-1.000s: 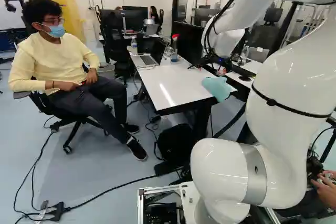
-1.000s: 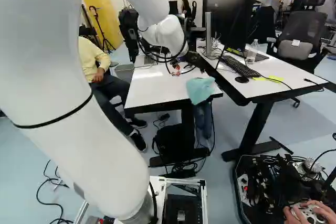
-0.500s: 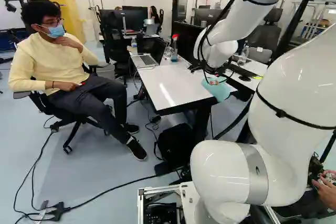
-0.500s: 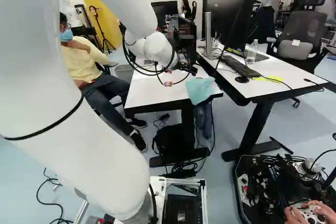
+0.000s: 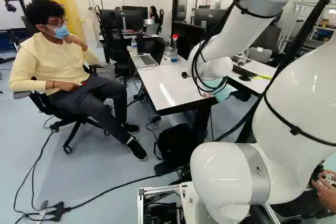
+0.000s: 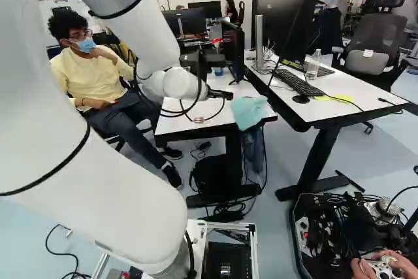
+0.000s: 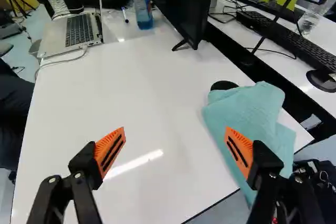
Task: Clean the table with the green towel
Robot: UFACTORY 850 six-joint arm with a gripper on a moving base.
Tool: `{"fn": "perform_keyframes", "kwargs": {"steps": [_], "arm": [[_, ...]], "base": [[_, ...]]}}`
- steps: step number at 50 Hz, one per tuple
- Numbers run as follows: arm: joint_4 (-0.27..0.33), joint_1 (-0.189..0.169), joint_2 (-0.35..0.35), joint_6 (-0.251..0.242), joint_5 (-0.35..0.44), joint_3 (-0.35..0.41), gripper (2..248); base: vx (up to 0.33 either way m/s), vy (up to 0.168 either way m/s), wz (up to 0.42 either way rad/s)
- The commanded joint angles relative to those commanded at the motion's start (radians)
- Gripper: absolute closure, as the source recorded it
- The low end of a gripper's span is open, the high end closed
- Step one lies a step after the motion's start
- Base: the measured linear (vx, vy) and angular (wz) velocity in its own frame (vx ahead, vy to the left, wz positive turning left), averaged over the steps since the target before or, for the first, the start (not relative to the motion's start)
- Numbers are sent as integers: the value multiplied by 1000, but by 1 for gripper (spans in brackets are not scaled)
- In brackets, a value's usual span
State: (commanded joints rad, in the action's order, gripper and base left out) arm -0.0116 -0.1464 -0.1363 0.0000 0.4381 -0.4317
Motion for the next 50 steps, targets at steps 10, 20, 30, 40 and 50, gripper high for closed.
{"fn": "perform_keyframes", "kwargs": {"steps": [10,20,30,40,50], "arm": [[3,32,-31,0,95,75,3],[5,59,-58,0,176,140,3],[7,83,-81,0,247,195,3],[8,103,-101,0,306,242,3],[9,120,-117,0,356,282,3]], "base": [[0,0,0],[0,0,0],[0,0,0],[0,0,0],[0,0,0]]}}
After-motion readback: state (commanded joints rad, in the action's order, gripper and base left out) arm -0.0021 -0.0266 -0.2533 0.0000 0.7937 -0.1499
